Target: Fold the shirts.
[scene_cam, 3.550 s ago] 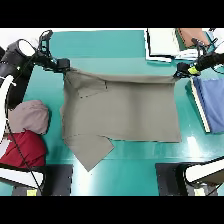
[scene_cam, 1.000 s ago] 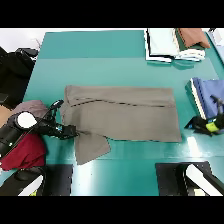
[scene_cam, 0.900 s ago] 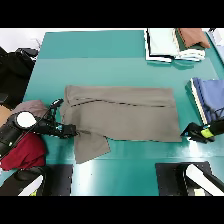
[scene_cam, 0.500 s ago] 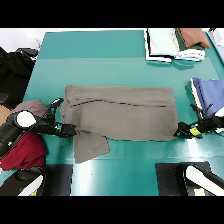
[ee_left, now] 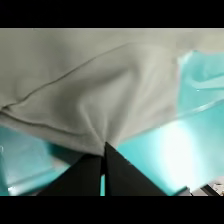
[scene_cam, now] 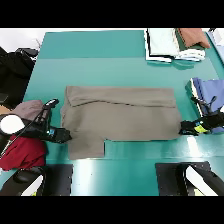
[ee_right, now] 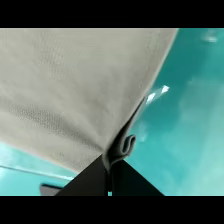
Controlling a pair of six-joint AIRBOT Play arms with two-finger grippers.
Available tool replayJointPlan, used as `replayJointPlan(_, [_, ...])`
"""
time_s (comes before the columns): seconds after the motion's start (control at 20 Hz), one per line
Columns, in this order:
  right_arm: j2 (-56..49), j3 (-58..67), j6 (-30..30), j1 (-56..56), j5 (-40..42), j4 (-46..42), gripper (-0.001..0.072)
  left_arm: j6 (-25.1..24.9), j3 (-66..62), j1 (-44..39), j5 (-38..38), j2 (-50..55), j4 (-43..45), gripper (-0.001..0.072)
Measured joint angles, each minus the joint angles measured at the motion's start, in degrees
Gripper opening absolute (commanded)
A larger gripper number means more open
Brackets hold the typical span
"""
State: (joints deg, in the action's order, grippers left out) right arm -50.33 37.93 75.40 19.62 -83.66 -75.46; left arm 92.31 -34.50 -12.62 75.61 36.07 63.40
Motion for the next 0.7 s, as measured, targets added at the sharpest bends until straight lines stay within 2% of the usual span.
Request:
replayJointPlan(0.15, [5.3, 0.3, 0.0, 1.2, -1.2, -1.4, 0.0016, 1.2, -0.7, 0.0, 1.9, -3.0, 0.8, 0.0023])
replayJointPlan(0.3, [5.5, 2.3, 0.3, 1.2, -0.2, -1.8, 0.0016, 1.7, -2.3, 0.0, -1.5, -2.0, 3.7, 0.0023])
replayJointPlan(0.5, [-2.0, 9.2, 1.5, -2.1, 3.0, -2.0, 0.0017, 1.6, -7.0, 0.2, -10.2, 6.4, 7.0, 0.0024])
replayJointPlan(0.7, [-13.6, 19.5, 4.1, -5.2, 6.1, -2.1, 0.0017, 0.7, -15.6, 2.6, -18.4, 19.8, 8.8, 0.0024])
